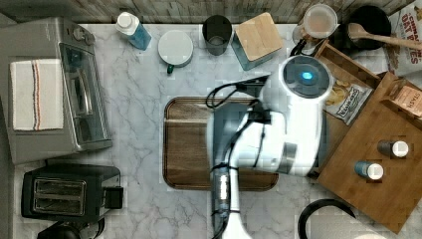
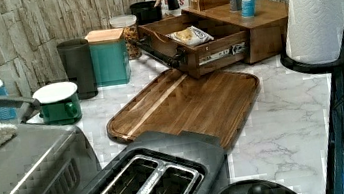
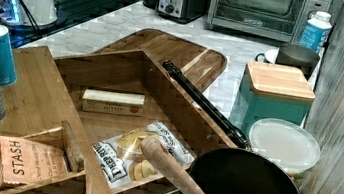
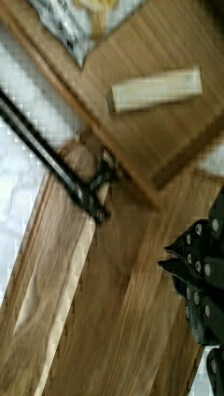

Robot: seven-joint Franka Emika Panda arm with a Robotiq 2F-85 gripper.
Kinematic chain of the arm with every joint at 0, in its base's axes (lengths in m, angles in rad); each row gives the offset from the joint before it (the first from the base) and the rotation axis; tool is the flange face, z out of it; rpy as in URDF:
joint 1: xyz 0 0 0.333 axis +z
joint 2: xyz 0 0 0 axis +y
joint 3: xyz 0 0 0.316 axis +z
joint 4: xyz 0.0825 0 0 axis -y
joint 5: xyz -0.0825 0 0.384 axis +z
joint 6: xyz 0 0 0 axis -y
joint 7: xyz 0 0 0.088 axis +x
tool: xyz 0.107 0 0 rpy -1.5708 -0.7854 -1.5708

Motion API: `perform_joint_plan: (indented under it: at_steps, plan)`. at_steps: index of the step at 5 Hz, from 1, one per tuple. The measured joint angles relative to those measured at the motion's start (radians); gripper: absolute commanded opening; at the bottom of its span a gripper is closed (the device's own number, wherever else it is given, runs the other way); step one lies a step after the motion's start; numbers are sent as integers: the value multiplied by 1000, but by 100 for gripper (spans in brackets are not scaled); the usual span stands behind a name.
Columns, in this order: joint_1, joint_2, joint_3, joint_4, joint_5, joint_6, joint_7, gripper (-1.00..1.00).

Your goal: Pick up the butter.

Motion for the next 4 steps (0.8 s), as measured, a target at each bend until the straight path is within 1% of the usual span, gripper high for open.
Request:
perform_joint_plan:
  at_steps: [1,2,3,4]
  plan:
    - [-84,44,-24,31,24,10,-115,100]
    - [-151,84,-43,41,47,14,-216,100]
    - [-193,109,-47,34,48,63,-279,100]
    - [-199,122,-40,31,47,193,-425,100]
